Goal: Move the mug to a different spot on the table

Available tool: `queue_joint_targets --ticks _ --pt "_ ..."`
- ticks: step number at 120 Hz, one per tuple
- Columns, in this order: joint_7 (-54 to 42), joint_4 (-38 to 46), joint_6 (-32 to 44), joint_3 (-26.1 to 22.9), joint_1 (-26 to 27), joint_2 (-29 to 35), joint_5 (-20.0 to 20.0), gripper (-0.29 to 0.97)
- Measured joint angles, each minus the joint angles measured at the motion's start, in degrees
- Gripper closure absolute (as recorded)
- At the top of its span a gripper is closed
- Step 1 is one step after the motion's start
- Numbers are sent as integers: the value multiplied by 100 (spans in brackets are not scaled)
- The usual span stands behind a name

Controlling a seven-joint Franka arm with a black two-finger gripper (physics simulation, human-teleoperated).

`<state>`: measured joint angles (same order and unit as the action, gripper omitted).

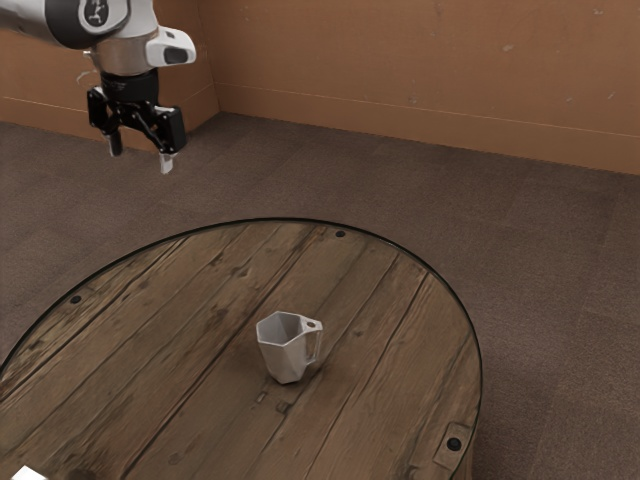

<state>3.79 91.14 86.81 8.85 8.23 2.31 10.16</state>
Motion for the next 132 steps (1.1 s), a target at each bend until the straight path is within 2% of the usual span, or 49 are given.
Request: queue_joint_targets --ticks 12,21,38,58,68,86,132 --pt "134 -3 -40 -100 -225 3 114 0" --pt "220 83 -58 -211 -281 2 60 0" --pt "417 434 6 -449 -9 -408 -384 0" --pt "259 788 503 -817 658 -748 -540 0" --pt "40 1126 832 -995 846 -814 -548 0" --pt "-437 1443 1330 -1250 766 -899 -551 0" --pt "-1503 1200 2540 -1265 562 -2028 -273 0"
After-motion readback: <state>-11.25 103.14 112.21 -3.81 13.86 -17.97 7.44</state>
